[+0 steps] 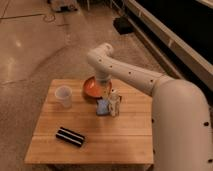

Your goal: Knock the bottle over

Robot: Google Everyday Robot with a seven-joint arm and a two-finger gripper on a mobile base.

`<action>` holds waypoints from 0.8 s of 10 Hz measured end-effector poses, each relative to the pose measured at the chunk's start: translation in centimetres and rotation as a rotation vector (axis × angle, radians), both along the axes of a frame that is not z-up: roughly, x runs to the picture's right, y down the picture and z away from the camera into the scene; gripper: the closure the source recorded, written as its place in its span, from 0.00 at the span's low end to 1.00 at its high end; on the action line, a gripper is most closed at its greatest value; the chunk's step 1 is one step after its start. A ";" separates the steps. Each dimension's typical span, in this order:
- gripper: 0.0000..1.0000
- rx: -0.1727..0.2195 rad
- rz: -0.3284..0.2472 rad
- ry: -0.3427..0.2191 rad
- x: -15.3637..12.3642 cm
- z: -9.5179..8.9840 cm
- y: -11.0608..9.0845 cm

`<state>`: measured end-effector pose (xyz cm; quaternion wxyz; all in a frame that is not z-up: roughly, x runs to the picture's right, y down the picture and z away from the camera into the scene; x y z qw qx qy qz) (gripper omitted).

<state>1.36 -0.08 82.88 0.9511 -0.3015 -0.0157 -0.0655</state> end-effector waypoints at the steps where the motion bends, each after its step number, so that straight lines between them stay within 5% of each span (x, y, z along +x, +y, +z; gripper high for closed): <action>1: 0.35 0.000 0.023 0.015 1.8 0.0 -0.1; 8: 0.35 0.049 0.130 0.180 8.2 -2.3 -0.7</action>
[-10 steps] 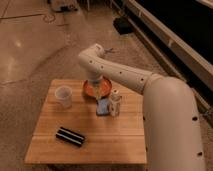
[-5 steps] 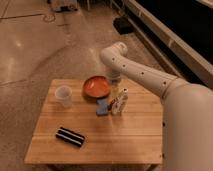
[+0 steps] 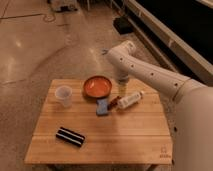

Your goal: Knock the bottle over

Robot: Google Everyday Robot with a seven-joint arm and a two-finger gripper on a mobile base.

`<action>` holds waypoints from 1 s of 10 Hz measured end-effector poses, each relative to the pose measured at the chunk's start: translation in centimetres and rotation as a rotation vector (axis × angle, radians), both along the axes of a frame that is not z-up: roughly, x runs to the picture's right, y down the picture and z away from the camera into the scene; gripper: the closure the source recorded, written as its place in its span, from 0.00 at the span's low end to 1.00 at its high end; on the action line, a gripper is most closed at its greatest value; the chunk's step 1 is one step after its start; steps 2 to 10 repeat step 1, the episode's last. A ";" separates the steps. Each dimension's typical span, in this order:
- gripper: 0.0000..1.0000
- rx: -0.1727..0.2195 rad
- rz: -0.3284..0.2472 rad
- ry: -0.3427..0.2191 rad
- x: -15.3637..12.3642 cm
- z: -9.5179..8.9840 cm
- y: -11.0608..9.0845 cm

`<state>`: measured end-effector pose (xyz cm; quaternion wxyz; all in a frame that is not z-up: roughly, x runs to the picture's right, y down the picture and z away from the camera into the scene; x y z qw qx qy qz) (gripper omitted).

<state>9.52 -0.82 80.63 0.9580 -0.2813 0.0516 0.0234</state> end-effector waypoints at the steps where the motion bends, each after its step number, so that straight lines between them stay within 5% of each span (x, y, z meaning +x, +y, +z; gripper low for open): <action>1: 0.35 0.009 0.007 0.016 0.4 -0.5 -0.1; 10: 0.35 0.009 0.007 0.016 0.4 -0.5 -0.1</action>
